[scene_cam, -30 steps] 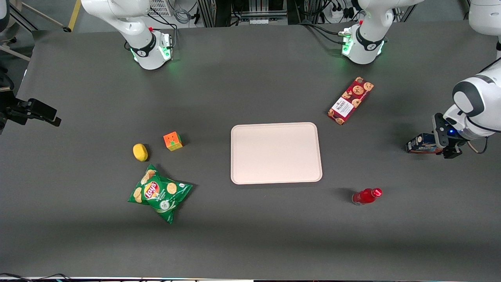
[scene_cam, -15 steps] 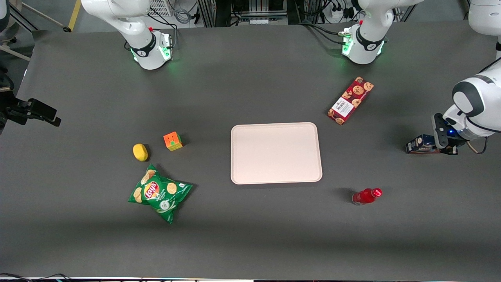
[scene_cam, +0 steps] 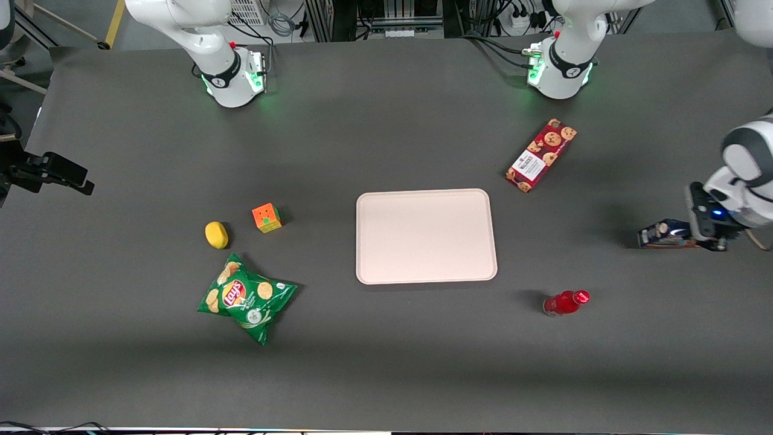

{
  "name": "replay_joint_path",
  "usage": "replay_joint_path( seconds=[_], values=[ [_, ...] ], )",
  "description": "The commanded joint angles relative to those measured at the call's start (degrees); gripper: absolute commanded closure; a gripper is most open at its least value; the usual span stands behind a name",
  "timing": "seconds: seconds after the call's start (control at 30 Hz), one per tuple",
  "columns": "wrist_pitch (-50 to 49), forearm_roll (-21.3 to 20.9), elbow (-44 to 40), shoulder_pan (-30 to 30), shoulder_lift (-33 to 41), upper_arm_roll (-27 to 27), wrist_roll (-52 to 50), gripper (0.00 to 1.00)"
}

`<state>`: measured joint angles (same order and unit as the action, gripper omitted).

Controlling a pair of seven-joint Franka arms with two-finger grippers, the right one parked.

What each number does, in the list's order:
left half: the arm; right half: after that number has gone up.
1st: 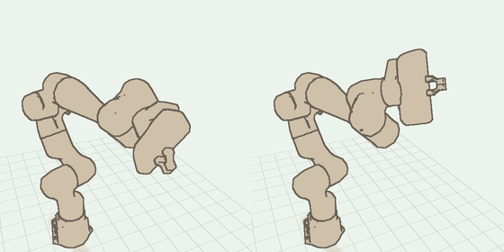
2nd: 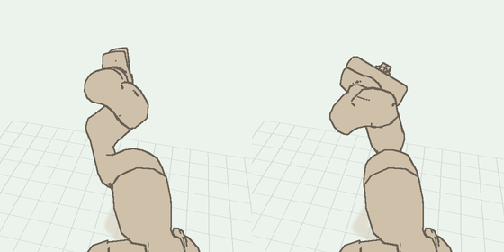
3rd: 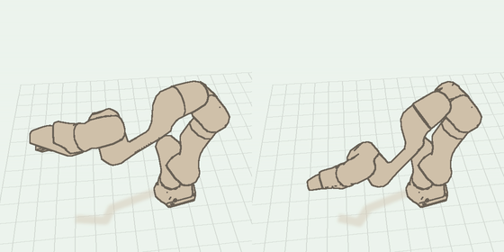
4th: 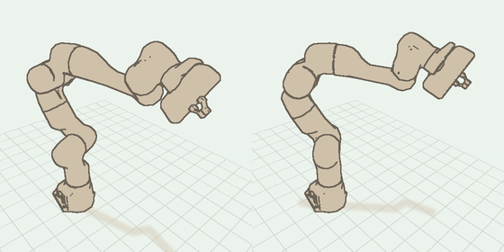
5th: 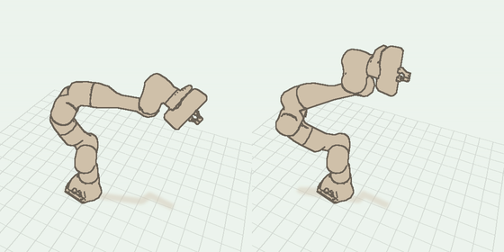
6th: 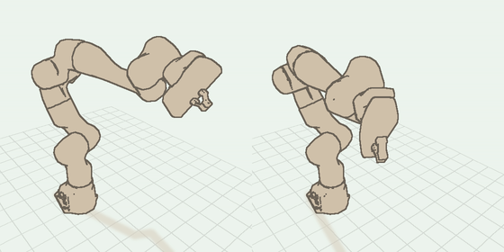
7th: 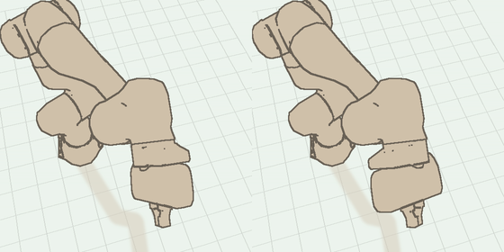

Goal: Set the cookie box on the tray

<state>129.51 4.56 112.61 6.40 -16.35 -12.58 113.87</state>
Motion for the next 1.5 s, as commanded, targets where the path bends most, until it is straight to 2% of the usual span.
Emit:
replay_joint_path(
  seconds=[0.0, 0.23, 0.37, 0.63, 0.73, 1.03, 1.37, 1.47],
  values=[
    [-12.33, 0.97, -12.22, -0.77, 1.06, -0.25, 0.30, 0.97],
    [-26.40, 0.10, -25.85, -0.86, 1.14, -0.25, -3.83, 0.98],
    [-31.24, -0.17, -31.30, -0.77, 1.06, -0.25, -4.97, 0.98],
    [-34.85, -0.87, -33.78, -0.86, 1.14, -0.16, -11.28, 0.98],
    [-38.01, -0.96, -33.78, -1.30, 1.84, 2.72, -20.24, 0.98],
    [-42.85, -2.98, -33.78, -1.30, 4.57, 16.52, -53.89, 0.98],
    [-44.17, -3.07, -33.34, -1.39, 5.54, 28.48, -91.16, 0.97],
    [-44.35, -3.07, -32.64, -1.39, 5.54, 32.17, -105.04, 0.97]
  ],
)
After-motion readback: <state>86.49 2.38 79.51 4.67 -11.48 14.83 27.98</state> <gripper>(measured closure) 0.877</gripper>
